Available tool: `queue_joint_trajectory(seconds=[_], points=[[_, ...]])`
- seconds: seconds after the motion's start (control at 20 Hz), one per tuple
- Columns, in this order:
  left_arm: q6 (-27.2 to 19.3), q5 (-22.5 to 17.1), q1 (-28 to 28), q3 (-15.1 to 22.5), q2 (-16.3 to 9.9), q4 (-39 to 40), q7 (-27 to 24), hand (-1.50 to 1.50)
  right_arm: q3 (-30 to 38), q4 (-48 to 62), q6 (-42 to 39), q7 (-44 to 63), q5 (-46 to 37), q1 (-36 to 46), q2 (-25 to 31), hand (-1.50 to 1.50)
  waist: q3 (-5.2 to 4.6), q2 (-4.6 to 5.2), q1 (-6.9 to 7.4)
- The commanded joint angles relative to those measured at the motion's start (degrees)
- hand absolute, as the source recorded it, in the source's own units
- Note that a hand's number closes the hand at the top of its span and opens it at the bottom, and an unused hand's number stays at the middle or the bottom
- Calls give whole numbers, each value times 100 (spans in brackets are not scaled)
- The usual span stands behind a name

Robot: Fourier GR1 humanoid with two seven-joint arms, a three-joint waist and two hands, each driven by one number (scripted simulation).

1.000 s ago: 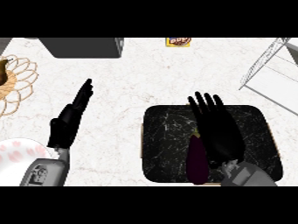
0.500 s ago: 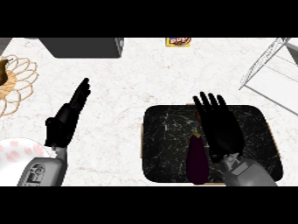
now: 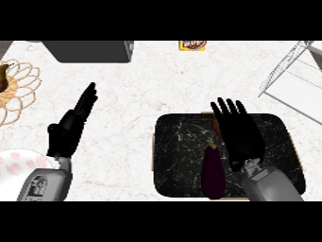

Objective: Pick the sweet potato from the tray and place it in the tiered shelf

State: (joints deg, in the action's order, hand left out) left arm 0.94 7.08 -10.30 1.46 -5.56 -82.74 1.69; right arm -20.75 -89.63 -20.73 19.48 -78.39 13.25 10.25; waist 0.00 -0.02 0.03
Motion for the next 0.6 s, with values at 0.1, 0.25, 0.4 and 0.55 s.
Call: queue_joint_trajectory(seconds=[0.1, 0.25, 0.4, 0.55], points=[[-69, 81, 267, 91, 169, -174, -119, 0, 262, 420, 31, -358, -112, 86, 100, -150, 0, 0, 9], [127, -68, 89, -99, -27, -163, 14, 0, -146, 450, -93, -174, -430, -121, -6, 150, -1, -1, 6], [11, 76, 138, 94, 138, -366, 203, 0, -180, 299, 35, -454, -573, -66, 223, 150, 0, -6, 9], [-137, 175, 64, 96, 240, -229, 99, 0, -176, 201, 113, -619, -592, -131, 217, 150, -1, -3, -1]])
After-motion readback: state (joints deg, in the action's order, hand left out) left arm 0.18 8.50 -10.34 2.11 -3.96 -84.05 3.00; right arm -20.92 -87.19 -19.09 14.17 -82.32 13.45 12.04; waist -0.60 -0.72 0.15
